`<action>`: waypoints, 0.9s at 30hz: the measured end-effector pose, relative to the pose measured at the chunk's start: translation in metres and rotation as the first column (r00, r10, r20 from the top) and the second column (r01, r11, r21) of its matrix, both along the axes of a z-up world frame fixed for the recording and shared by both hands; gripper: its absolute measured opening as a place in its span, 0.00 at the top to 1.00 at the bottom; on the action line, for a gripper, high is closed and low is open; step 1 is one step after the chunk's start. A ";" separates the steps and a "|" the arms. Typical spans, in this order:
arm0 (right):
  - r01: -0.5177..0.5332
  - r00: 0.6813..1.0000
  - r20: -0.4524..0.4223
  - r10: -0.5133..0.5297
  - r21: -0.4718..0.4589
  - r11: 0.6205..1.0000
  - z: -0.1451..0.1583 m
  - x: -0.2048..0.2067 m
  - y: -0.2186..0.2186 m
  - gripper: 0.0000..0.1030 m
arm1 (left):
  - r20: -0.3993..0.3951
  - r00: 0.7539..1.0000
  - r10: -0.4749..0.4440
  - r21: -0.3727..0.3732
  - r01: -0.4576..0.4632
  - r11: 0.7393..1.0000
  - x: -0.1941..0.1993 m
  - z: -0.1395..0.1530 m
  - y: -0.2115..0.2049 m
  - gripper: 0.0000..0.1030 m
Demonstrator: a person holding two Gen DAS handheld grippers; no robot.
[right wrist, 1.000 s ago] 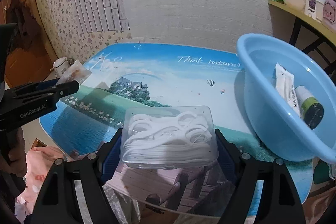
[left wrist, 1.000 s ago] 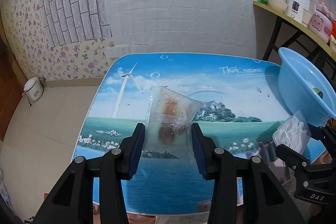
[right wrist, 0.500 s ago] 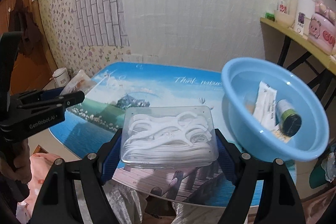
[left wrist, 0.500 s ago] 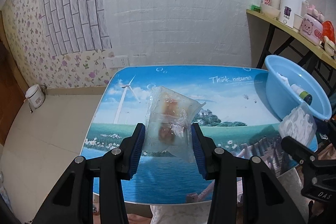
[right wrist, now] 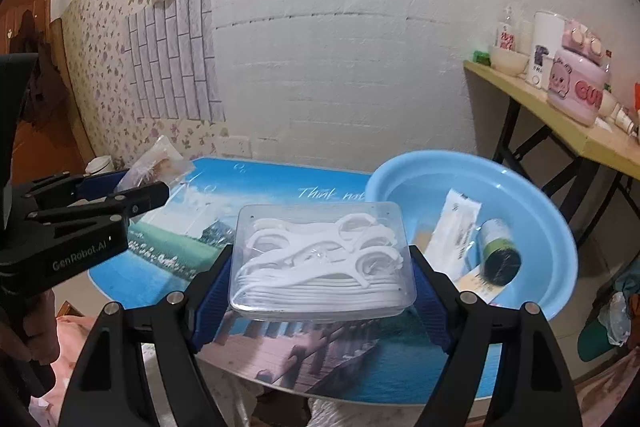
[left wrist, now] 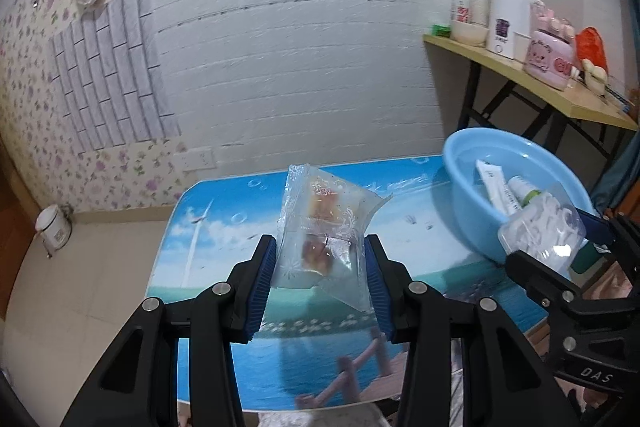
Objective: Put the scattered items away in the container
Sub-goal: 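Lift and carry the floss-pick box and snack bag over the blue basin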
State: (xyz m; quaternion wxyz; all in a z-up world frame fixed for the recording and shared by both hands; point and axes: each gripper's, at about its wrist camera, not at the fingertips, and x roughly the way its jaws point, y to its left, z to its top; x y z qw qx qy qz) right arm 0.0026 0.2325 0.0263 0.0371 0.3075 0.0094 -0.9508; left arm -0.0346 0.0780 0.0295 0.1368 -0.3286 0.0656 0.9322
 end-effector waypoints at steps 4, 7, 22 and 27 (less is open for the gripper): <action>0.019 1.000 -0.015 -0.019 0.002 1.000 0.009 0.001 0.010 0.20 | -0.011 1.000 -0.020 -0.004 0.020 1.000 0.000 0.007 0.013 0.59; 0.031 0.999 -0.022 -0.031 -0.002 1.000 0.013 0.000 0.018 0.20 | -0.015 0.999 -0.033 -0.009 0.033 0.999 -0.003 0.011 0.021 0.59; 0.110 0.994 0.001 -0.110 -0.041 0.993 0.009 -0.011 0.069 0.20 | -0.004 0.997 -0.080 0.000 0.080 0.997 -0.020 0.020 0.071 0.59; 0.138 0.990 0.007 -0.138 -0.051 0.989 0.008 -0.015 0.093 0.20 | 0.000 0.992 -0.123 -0.013 0.123 0.992 -0.024 0.021 0.101 0.59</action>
